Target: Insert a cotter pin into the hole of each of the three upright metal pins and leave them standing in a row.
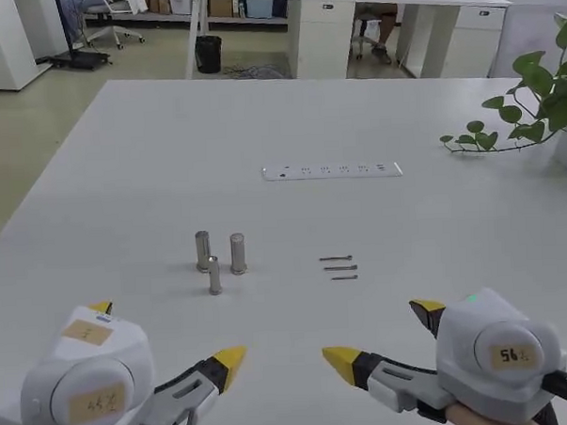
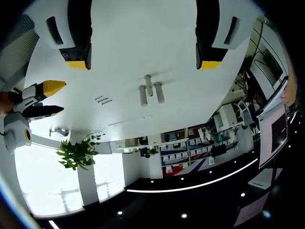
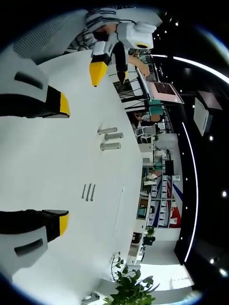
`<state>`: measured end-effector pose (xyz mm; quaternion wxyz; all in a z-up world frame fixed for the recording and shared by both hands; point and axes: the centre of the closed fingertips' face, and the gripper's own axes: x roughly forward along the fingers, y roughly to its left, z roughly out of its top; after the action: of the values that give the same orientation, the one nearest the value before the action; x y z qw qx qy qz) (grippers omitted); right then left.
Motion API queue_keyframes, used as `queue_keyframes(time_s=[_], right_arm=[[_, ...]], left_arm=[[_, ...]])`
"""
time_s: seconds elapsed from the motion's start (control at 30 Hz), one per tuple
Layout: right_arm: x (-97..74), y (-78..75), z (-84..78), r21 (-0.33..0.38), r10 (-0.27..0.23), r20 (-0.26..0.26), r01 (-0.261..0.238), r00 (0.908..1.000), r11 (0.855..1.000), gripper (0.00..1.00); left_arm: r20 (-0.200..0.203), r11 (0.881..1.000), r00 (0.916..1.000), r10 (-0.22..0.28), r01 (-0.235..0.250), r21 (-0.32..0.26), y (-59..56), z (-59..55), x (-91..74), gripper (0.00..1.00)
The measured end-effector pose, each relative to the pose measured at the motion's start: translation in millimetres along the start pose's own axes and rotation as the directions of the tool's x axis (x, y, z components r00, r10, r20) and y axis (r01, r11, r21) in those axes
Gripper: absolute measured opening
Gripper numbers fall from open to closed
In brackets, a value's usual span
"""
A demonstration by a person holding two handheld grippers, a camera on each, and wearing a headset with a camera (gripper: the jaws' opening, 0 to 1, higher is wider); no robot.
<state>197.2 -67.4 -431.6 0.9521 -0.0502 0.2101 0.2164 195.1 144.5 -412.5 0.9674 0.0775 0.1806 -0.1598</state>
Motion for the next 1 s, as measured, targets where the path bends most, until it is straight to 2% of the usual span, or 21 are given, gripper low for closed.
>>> queue_keyframes(time_s=[0.27, 0.37, 0.57, 0.67, 0.73, 0.83, 0.97, 1.0], right_arm=[[-0.1, -1.1, 1.1, -0.016, -0.003, 0.004, 0.004, 1.0, 1.0, 0.76], [-0.5, -1.7, 1.9, -0.018, -0.005, 0.008, 0.006, 0.9999, 1.0, 0.75], [-1.6, -3.2, 2.4, -0.023, -0.011, 0.012, 0.011, 0.9999, 1.0, 0.73], [-1.7, -4.1, 1.7, -0.019, -0.013, 0.012, 0.014, 0.9998, 1.0, 0.72], [-1.4, -3.8, 0.1, -0.018, -0.012, 0.008, 0.012, 0.9999, 1.0, 0.7], [-1.5, -2.6, -1.6, -0.014, -0.007, 0.002, 0.007, 1.0, 1.0, 0.7], [-1.3, -0.9, 0.4, -0.002, 0.002, 0.009, -0.002, 1.0, 1.0, 0.69], [-1.3, -0.9, 0.4, -0.002, 0.002, 0.009, -0.002, 1.0, 1.0, 0.69]], left_arm=[[-0.01, 1.0, 0.9999, 0.0, 0.0, 0.0, -0.1, -2.1, 0.1, 0.88], [-0.001, 1.0, 1.0, -0.007, 0.007, -0.003, -1.8, -0.2, 0.2, 0.87], [0.007, 1.0, 0.9996, -0.026, 0.026, 0.008, -4.9, 3.4, 2.2, 0.79], [0.008, 0.998, 0.9992, -0.039, 0.039, 0.051, -4.6, 7.9, 16.0, 0.7], [-0.002, 0.997, 0.9987, -0.05, 0.05, 0.063, -5.0, 10.0, 24.0, 0.66], [0.008, 0.995, 0.998, -0.062, 0.061, 0.075, -3.5, 15.5, 35.2, 0.61], [0.004, 0.992, 0.9957, -0.093, 0.092, 0.089, -0.5, 20.8, 58.1, 0.52], [0.003, 0.991, 0.9956, -0.094, 0.094, 0.091, -0.4, 20.9, 59.3, 0.5]])
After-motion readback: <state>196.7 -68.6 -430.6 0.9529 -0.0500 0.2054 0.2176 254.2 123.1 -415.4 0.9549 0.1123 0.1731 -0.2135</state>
